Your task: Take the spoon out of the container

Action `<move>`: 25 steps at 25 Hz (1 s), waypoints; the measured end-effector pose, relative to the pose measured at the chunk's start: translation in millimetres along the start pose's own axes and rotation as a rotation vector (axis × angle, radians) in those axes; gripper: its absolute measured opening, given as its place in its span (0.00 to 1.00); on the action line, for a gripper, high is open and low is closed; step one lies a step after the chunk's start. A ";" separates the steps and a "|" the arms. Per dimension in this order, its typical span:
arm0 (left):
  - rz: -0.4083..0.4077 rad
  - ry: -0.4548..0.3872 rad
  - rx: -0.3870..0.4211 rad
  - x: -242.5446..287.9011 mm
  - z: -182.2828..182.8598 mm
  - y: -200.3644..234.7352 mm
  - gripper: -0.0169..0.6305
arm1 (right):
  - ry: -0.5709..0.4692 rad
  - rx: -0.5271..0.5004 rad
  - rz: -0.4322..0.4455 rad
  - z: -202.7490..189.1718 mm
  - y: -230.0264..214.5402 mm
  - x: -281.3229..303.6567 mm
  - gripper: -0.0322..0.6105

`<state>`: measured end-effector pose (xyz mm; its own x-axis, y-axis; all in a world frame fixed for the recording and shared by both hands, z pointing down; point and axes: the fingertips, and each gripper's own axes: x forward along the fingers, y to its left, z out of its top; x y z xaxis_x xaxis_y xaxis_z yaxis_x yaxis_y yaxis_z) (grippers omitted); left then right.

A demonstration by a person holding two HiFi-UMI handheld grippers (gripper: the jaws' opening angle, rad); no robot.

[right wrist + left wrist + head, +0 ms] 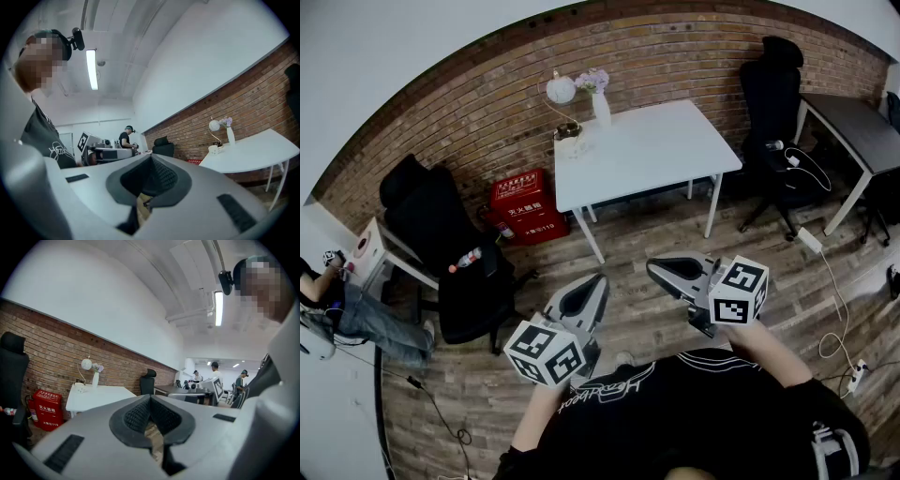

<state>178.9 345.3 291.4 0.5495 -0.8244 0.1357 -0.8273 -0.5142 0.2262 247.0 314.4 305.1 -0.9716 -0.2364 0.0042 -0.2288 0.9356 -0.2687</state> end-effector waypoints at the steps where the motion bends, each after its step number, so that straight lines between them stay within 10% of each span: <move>1: -0.004 -0.003 0.000 -2.1 0.1 -1.7 0.03 | -0.003 -0.001 0.003 0.1 2.1 0.0 0.05; 25: -0.004 0.008 -0.057 32.2 -14.2 93.7 0.03 | -0.006 0.084 -0.055 -23.5 -74.8 61.0 0.05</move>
<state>120.7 273.9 330.6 0.5539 -0.8202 0.1428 -0.8173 -0.5030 0.2812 203.5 236.2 348.1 -0.9572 -0.2889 0.0154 -0.2760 0.8958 -0.3484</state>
